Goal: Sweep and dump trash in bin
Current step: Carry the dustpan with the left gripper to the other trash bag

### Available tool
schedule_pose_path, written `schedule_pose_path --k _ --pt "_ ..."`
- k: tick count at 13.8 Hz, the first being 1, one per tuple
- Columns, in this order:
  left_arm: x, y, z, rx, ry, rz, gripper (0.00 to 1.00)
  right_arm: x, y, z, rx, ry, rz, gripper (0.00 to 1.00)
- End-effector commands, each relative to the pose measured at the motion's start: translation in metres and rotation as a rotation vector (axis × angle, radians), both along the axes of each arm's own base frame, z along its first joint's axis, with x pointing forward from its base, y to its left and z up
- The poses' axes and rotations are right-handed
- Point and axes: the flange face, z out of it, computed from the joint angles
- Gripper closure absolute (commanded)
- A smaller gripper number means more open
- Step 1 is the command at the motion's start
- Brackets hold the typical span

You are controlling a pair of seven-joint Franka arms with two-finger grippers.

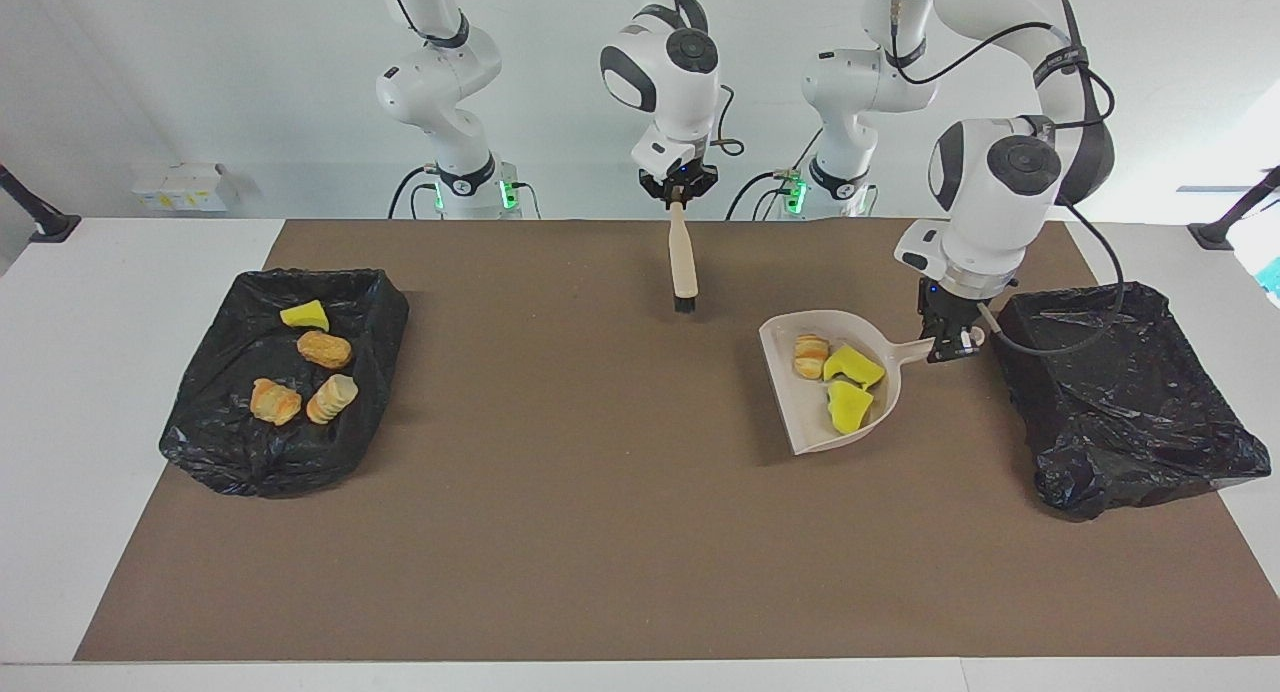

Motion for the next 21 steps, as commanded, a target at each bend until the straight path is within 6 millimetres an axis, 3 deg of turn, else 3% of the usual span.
schedule_pose_path --k 1,2,3,4,5,6,8,10,12,16,18,21 --pt "0.005 0.049 0.031 -0.053 0.015 -0.012 1.00 0.003 0.001 -0.010 -0.005 -0.032 -0.016 1.00" --pt "0.005 0.067 0.043 -0.059 0.021 -0.005 1.00 0.004 0.001 -0.011 -0.004 -0.033 -0.017 1.00" --pt "0.005 0.083 0.050 -0.070 0.022 0.014 1.00 0.004 0.001 -0.012 -0.004 -0.033 -0.017 0.93" --pt "0.005 0.096 0.054 -0.076 0.015 0.029 1.00 0.006 0.001 -0.012 -0.009 -0.030 -0.018 0.65" --pt "0.004 0.112 0.058 -0.077 0.009 0.043 1.00 0.008 0.000 -0.010 -0.023 -0.028 -0.013 0.20" --pt "0.003 0.127 0.062 -0.084 0.000 0.064 1.00 0.013 -0.001 -0.005 -0.039 -0.042 -0.001 0.00" --pt "-0.001 0.161 0.064 -0.080 -0.009 0.120 1.00 0.021 0.002 0.009 -0.039 -0.045 -0.006 0.00" --pt "-0.007 0.209 0.075 -0.079 -0.030 0.183 1.00 0.039 -0.005 0.027 -0.024 -0.053 -0.025 0.00" --pt "-0.010 0.250 0.084 -0.084 -0.054 0.213 1.00 0.056 -0.017 0.060 -0.005 -0.063 -0.017 0.00" --pt "-0.018 0.317 0.099 -0.067 -0.053 0.233 1.00 0.114 -0.062 0.137 -0.003 -0.015 0.043 0.00" --pt "-0.020 0.337 0.105 -0.010 -0.091 0.181 1.00 0.142 -0.087 0.171 0.006 0.003 0.091 0.00" --pt "-0.017 0.354 0.114 0.132 -0.139 0.106 1.00 0.189 -0.146 0.212 0.044 0.008 0.170 0.00"
